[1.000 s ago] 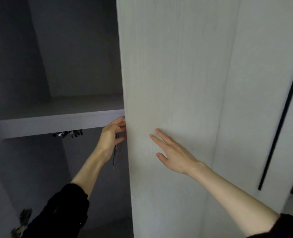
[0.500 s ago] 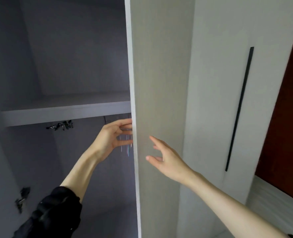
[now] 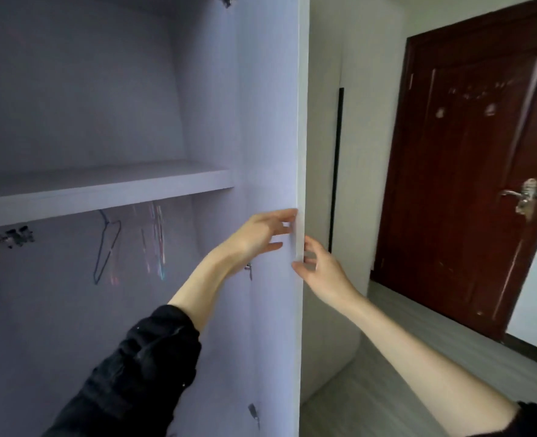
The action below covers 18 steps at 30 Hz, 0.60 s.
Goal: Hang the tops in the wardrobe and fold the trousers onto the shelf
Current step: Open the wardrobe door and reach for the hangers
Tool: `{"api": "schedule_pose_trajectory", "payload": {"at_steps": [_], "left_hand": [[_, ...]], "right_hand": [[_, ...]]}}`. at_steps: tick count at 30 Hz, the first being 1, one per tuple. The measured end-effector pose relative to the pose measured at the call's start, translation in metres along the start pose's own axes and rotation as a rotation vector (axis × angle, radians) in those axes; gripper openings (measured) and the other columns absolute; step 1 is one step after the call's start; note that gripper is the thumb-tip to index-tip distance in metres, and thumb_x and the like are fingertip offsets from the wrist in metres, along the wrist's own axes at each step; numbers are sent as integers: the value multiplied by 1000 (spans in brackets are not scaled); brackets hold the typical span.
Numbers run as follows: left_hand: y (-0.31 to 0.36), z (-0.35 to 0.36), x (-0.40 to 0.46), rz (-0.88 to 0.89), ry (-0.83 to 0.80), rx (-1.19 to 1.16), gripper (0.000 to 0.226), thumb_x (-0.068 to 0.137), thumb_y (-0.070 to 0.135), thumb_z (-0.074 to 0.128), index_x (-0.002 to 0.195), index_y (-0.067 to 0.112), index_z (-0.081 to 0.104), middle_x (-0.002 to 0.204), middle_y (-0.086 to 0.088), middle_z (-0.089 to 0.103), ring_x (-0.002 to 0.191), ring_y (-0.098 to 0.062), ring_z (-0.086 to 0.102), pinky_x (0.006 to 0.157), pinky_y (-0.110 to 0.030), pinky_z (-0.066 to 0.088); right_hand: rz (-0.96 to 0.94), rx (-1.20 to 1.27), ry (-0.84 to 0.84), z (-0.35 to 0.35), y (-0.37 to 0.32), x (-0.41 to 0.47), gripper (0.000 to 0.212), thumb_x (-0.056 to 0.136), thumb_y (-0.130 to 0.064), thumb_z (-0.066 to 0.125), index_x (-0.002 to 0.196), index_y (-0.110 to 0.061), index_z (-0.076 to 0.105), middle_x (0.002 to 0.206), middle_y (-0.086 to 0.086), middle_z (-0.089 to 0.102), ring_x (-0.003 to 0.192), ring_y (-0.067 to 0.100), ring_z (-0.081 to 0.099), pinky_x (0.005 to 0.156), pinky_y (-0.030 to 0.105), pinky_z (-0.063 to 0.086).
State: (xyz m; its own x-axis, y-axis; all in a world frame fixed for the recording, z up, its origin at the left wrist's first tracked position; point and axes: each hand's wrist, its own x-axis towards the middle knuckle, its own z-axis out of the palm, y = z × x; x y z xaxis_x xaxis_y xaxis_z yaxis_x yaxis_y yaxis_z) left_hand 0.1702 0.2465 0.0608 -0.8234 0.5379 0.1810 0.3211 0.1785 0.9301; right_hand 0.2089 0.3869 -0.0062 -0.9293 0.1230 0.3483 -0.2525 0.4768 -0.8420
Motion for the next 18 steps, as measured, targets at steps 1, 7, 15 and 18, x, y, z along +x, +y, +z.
{"api": "schedule_pose_trajectory", "payload": {"at_steps": [1, 7, 15, 18], "left_hand": [[2, 12, 6, -6, -18, 8, 45, 97, 7, 32, 136, 21, 47, 139, 8, 49, 128, -7, 44, 105, -30, 39], [-6, 58, 29, -8, -53, 41, 42, 103, 25, 29, 145, 22, 33, 148, 9, 36, 136, -8, 31, 102, -24, 33], [-56, 35, 26, -95, 58, 30, 32, 102, 27, 35, 132, 26, 46, 132, 5, 49, 128, -15, 42, 101, -31, 39], [-81, 10, 18, -138, 125, 64, 27, 102, 25, 36, 125, 29, 51, 132, 4, 49, 123, -12, 44, 98, -30, 41]], "right_hand": [[33, 2, 30, -9, 5, 2, 52, 92, -4, 54, 140, -16, 38, 121, -6, 53, 116, 14, 54, 92, 16, 42], [218, -67, 54, -64, 31, 23, 63, 95, -20, 54, 149, -18, 23, 151, 2, 33, 135, 19, 37, 108, 30, 32], [130, -287, -16, -45, 43, 23, 47, 98, -23, 46, 143, -14, 35, 148, 4, 35, 127, 19, 45, 105, 29, 37], [104, -276, -126, -17, 43, 33, 47, 98, -23, 47, 143, -16, 34, 146, 2, 40, 123, 18, 49, 94, 22, 37]]}}
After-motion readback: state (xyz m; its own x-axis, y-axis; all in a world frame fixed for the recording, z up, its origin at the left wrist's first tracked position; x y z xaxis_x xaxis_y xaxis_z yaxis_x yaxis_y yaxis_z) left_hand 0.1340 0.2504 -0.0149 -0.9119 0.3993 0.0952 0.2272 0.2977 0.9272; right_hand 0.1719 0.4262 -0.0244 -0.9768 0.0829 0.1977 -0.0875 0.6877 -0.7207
